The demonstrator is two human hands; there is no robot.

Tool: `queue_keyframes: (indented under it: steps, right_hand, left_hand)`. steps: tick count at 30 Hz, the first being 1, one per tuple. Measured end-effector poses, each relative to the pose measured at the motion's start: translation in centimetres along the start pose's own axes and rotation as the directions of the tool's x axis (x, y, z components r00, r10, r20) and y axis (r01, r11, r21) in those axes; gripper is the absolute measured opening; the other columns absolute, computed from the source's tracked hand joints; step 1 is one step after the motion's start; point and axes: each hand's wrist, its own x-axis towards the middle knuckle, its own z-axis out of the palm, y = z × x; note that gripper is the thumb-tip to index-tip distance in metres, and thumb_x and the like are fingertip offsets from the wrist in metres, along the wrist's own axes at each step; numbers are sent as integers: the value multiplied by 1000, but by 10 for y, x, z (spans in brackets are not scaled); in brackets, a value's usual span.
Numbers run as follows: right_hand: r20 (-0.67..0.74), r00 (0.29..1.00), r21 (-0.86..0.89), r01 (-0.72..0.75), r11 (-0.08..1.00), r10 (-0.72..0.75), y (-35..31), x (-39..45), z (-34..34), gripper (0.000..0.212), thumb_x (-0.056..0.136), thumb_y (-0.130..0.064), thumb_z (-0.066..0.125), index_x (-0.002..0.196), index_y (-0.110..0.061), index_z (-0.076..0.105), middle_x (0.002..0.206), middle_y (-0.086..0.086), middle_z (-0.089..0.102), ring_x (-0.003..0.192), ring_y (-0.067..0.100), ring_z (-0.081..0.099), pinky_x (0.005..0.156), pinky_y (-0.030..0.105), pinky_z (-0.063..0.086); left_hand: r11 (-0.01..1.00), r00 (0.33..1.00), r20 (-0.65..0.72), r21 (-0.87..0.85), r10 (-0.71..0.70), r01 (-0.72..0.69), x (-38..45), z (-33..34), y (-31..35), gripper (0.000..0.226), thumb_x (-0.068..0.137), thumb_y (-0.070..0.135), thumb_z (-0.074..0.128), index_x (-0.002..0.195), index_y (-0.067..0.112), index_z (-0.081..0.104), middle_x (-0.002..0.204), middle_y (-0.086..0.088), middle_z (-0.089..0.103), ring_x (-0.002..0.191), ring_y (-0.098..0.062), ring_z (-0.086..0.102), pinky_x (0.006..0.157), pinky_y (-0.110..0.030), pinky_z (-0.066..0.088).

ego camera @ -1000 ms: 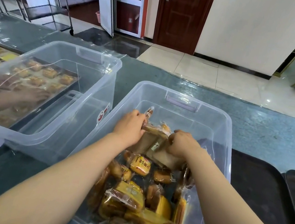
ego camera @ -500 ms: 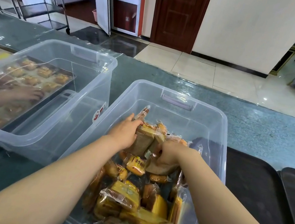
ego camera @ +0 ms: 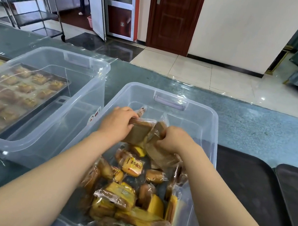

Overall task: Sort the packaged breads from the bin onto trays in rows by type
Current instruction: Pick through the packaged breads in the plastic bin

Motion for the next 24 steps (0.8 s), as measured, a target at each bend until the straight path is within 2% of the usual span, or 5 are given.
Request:
queue_keyframes:
  steps: [6,12,14,17,24]
  right_hand:
    - [-320,945,254,149,956,-62,23,-53,-33,19,87,-35,61,104,-27,67,100,4,58,88,21,57,75,31,48]
    - [-545,838,446,279,851,11,85,-125,-58,25,89,-37,64,110,-25,66,94,-4,51,85,10,50,71,21,37]
    - [-575,817,486,307,818,36,114,-152,-65,19,90,-36,63,100,-20,65,92,-2,54,84,10,52,71,21,40]
    - [-592,804,545,349,762,55,167,-195,-73,22,92,-33,60,96,-11,62,94,5,59,87,11,53,77,21,44]
    - [-516,831,677,247,693,208,311,-282,-50,30,93,-42,57,120,-29,60,107,-13,64,96,2,58,84,22,44]
  left_hand:
    - [991,981,-187,-114,48,-70,-14,-44,54,30,85,10,68,112,22,69,114,7,64,103,-15,58,79,-24,38]
    - [950,922,-342,-182,180,-252,-34,-56,150,36,86,6,66,119,20,67,124,9,61,113,-4,53,93,-6,33]
    - [938,897,-383,-171,219,-302,-40,-53,187,37,87,6,66,121,20,66,127,9,59,113,1,50,95,1,28]
    - [919,881,-393,-173,264,-353,-52,-42,246,38,87,6,64,123,21,65,129,10,58,114,4,47,98,0,28]
    - [891,896,-274,-199,350,-409,-87,47,370,36,87,7,67,122,18,65,131,7,57,118,-7,52,103,-12,35]
